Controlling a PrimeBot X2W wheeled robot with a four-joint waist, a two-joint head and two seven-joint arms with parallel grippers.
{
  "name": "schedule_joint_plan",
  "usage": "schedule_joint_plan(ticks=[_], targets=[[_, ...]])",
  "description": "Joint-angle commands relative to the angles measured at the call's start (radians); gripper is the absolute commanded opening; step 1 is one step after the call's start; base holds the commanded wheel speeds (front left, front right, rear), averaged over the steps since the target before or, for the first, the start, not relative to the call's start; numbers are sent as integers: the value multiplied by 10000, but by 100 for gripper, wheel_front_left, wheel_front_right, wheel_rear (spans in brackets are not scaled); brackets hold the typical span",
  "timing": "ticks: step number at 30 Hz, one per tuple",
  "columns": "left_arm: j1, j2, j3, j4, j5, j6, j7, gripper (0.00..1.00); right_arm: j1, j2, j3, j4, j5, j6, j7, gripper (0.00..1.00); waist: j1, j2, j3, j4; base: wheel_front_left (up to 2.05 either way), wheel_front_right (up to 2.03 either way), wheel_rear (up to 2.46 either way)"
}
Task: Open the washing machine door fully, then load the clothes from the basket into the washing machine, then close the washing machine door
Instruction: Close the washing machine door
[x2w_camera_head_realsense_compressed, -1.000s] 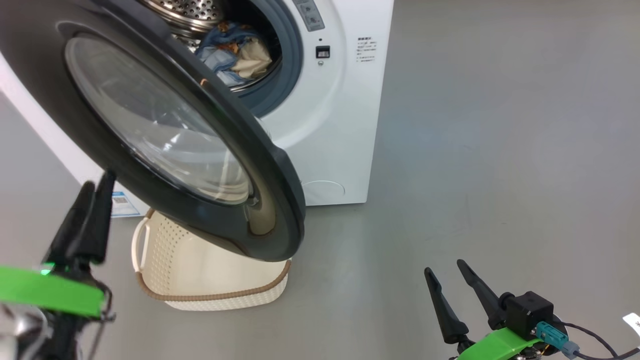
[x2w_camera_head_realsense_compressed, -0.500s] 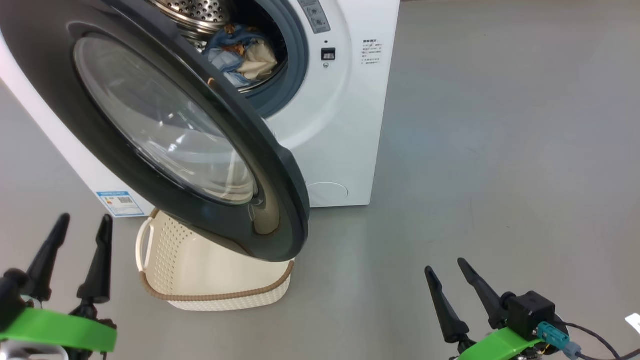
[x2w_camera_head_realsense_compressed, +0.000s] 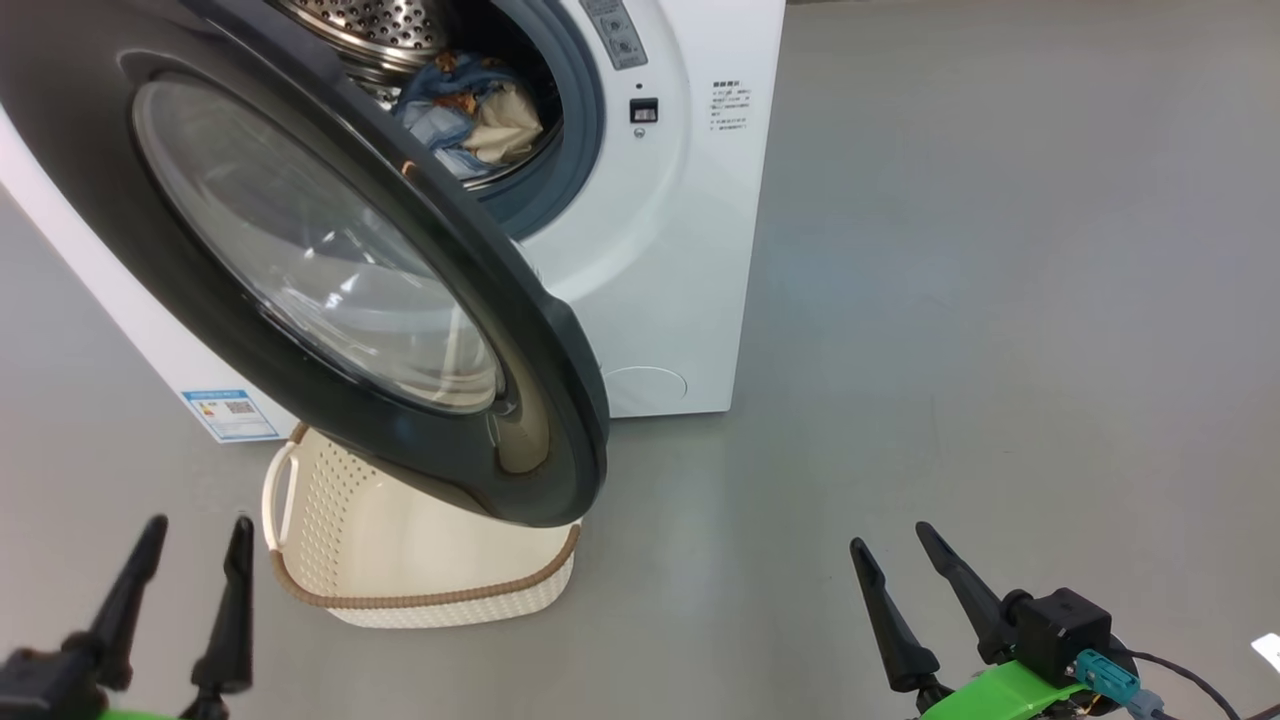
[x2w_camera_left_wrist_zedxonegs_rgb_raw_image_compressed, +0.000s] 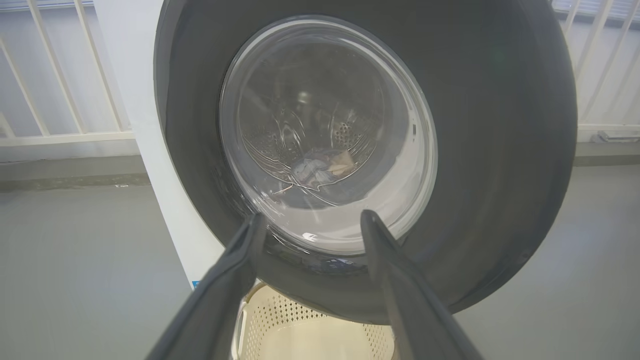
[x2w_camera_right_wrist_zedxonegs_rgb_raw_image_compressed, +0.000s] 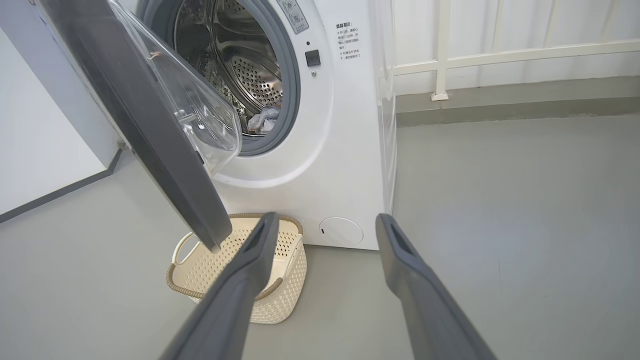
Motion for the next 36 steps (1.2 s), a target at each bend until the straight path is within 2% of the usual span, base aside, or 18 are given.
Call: schedule_joint_plan(ticks=[1, 7, 12, 21, 36], targets=[[-55, 63, 506, -333, 238, 13, -61, 100, -66, 51, 180, -286, 64, 14, -120, 100, 0, 0, -10, -10, 0, 0, 0], [623, -718, 860, -462, 741, -6, -62, 100, -48, 51, 142, -330, 46, 14, -120, 100, 0, 0, -44, -33, 0, 0, 0], [887, -1082, 1084, -371, 1034, -19, -62, 100, -30, 51, 143, -350, -3, 14, -120, 100, 0, 0, -117, -65, 0, 0, 0], [1062, -1390, 1381, -36, 1358, -41, -62, 100, -27, 51, 166, -352, -78, 14, -120, 100, 0, 0, -214, -181, 0, 0, 0], [1072, -1570, 1456, 53, 1443, -68, -62, 100, -31, 51, 168, -383, -166, 14, -120, 100, 0, 0, -265, -190, 0, 0, 0]])
